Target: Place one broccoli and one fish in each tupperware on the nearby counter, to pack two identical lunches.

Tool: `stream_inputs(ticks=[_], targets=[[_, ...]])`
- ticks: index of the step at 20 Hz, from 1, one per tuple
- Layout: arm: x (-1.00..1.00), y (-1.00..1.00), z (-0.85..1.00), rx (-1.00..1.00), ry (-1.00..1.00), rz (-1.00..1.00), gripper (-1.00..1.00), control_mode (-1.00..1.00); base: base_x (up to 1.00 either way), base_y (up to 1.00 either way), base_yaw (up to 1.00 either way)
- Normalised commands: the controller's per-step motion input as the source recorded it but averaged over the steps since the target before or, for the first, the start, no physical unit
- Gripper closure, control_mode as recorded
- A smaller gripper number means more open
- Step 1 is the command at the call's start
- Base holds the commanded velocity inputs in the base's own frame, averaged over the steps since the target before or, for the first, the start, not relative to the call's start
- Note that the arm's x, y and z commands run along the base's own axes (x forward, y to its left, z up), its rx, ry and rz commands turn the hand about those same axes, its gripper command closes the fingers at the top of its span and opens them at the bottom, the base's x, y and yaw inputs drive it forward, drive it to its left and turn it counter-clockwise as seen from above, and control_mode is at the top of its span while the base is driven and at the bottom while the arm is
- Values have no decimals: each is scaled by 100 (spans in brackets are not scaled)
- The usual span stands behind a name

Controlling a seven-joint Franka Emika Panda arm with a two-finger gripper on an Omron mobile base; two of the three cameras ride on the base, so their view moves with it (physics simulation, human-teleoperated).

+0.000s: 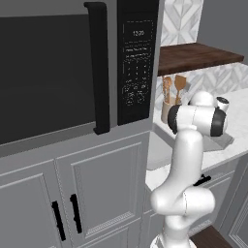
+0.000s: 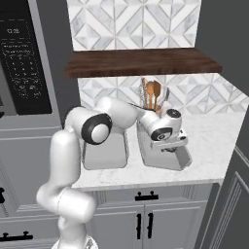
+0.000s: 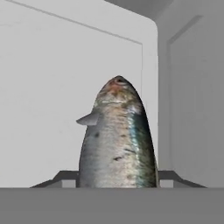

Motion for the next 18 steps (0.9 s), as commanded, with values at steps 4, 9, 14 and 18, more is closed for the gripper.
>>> stream_inputs(ticks=[4, 9, 14, 18], targets=[[0, 8, -3, 0, 0, 0, -100, -100, 0, 0, 0], [0, 6, 0, 0, 0, 0, -100, -100, 0, 0, 0], [-2, 6, 2, 0, -1, 0, -100, -100, 0, 0, 0], [-50, 23, 68, 0, -3, 0, -100, -100, 0, 0, 0]])
